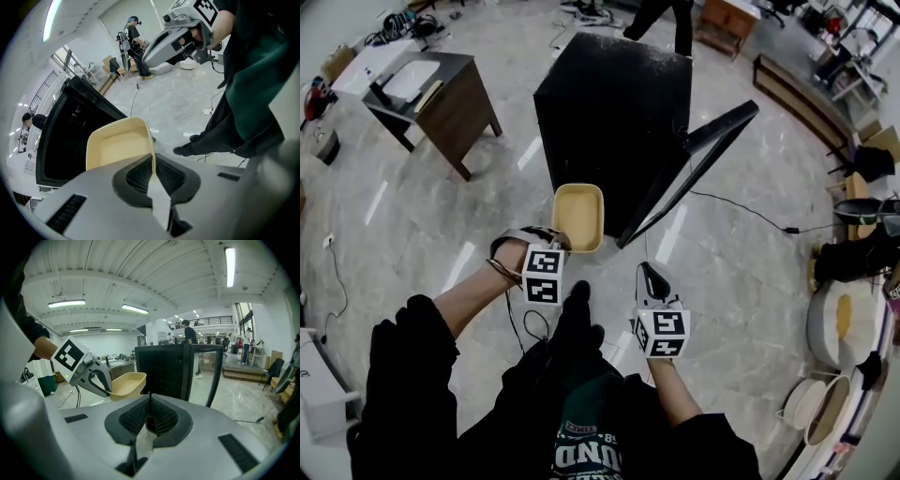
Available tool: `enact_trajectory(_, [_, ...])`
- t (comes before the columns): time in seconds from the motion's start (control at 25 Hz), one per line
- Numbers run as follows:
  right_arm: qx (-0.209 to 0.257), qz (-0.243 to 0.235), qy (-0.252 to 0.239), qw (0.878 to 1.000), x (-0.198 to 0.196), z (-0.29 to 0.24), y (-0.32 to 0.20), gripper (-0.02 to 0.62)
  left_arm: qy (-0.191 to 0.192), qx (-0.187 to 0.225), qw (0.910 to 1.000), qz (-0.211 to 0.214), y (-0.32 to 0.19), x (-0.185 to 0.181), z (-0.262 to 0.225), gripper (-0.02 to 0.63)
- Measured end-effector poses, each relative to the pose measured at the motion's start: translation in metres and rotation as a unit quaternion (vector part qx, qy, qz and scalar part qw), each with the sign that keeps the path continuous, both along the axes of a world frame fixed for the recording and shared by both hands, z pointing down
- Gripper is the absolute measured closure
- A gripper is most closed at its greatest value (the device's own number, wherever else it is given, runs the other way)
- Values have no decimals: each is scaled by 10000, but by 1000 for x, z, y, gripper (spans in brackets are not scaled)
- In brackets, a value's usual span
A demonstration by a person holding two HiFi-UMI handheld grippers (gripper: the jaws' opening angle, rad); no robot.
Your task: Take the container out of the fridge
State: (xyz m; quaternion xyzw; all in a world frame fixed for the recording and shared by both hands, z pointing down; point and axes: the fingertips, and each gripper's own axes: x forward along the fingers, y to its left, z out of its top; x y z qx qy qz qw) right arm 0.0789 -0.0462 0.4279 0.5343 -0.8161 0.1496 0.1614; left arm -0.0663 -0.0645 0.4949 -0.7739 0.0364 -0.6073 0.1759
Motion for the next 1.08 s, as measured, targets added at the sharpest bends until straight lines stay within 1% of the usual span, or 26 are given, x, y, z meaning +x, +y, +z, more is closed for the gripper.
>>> enact_trajectory(0.2, [-9,-40,23,10000,-4,-1,8,560,69,-6,10000,-28,16,-5,-2,577])
enact_trajectory(0.44, [-9,-167,13,9999,-16,1,11,560,101,36,9999,-106,19,-10,-5,577])
enact_trajectory(0.6, [-18,-220,-79,9997,-21,-1,15,560,92,47,9998,-174,23,-14,-7,577])
enact_trajectory(0.84, [4,-267,-99,9996,-22,-2,14,560,69,48,9997,-226,24,-16,-7,577])
enact_trajectory(1.08, [-5,-258,-96,9996,-17,0,15,560,65,35,9997,-219,25,-11,-5,577])
